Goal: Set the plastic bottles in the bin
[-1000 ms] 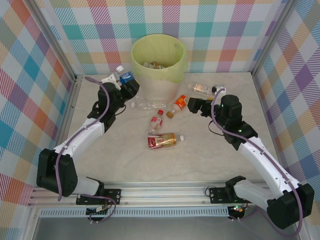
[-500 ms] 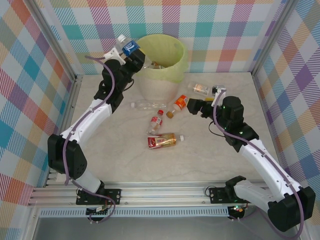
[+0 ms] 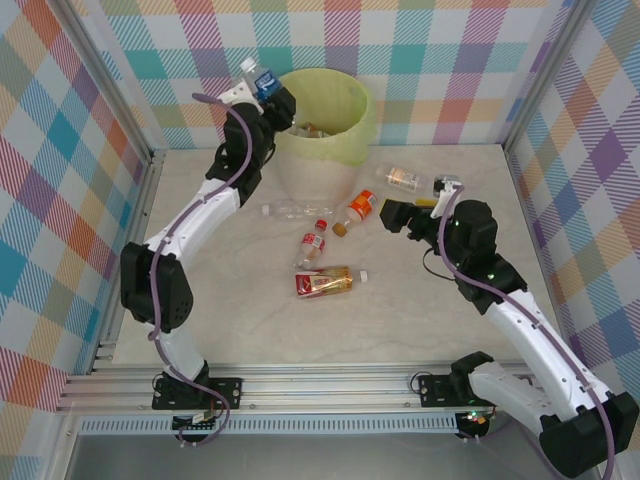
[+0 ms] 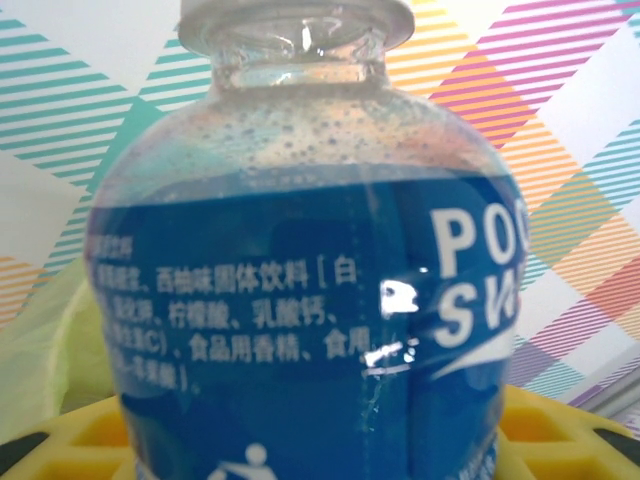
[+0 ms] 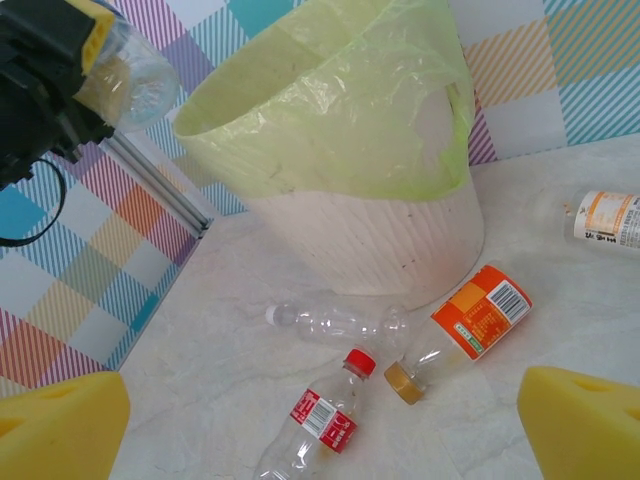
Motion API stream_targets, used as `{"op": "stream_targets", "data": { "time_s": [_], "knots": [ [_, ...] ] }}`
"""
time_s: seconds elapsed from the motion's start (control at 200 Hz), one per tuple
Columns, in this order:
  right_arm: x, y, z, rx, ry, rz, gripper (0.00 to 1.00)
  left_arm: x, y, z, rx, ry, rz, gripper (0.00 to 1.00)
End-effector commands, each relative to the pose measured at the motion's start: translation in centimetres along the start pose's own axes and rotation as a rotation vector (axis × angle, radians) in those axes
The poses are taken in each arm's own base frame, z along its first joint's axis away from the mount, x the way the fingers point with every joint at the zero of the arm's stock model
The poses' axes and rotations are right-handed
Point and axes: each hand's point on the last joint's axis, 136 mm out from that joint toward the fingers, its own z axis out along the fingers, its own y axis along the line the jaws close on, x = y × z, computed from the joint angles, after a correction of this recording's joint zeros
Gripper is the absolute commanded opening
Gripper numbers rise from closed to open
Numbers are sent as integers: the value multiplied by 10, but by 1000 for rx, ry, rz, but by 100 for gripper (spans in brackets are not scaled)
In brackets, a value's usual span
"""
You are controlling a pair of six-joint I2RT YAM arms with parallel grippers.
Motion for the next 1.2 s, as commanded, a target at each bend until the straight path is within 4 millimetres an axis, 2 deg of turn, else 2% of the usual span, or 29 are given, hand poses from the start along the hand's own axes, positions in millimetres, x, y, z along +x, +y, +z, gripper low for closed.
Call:
{"op": "stream_targets", "data": {
  "time_s": [0.0,0.1,0.22,0.3,0.415,0.575,0.59,0.74,0.97,1.095,1.195],
  "knots": [
    [-1,0,-2,3,-12,24,100,8,-8,17,-4,35,69,48],
    [-2,0,-2,2,-10,28,100,17,-2,27,-17,54,70,48],
    [-2,-2,-2,14,-9,26,100,23,0,37,-33,65,55,54],
    [-1,-3,-3,20,-7,21,100,29,-2,45,-52,123,59,63],
    [-2,-4,-3,30,-9,15,100,37,-3,49,-88,187,69,85],
    [1,-8,0,44,-2,15,100,35,-10,47,-103,223,83,93],
    [1,-8,0,44,-2,15,100,39,-7,45,-116,245,89,94],
    [4,-10,4,51,10,18,100,36,-20,38,-105,291,110,100],
    [12,-17,13,71,34,5,100,29,-47,18,-30,353,148,100],
    [19,-23,21,91,59,-7,100,34,-63,2,51,423,110,100],
    [23,-45,24,197,55,-8,100,35,-66,-12,67,454,89,100]
  ]
}}
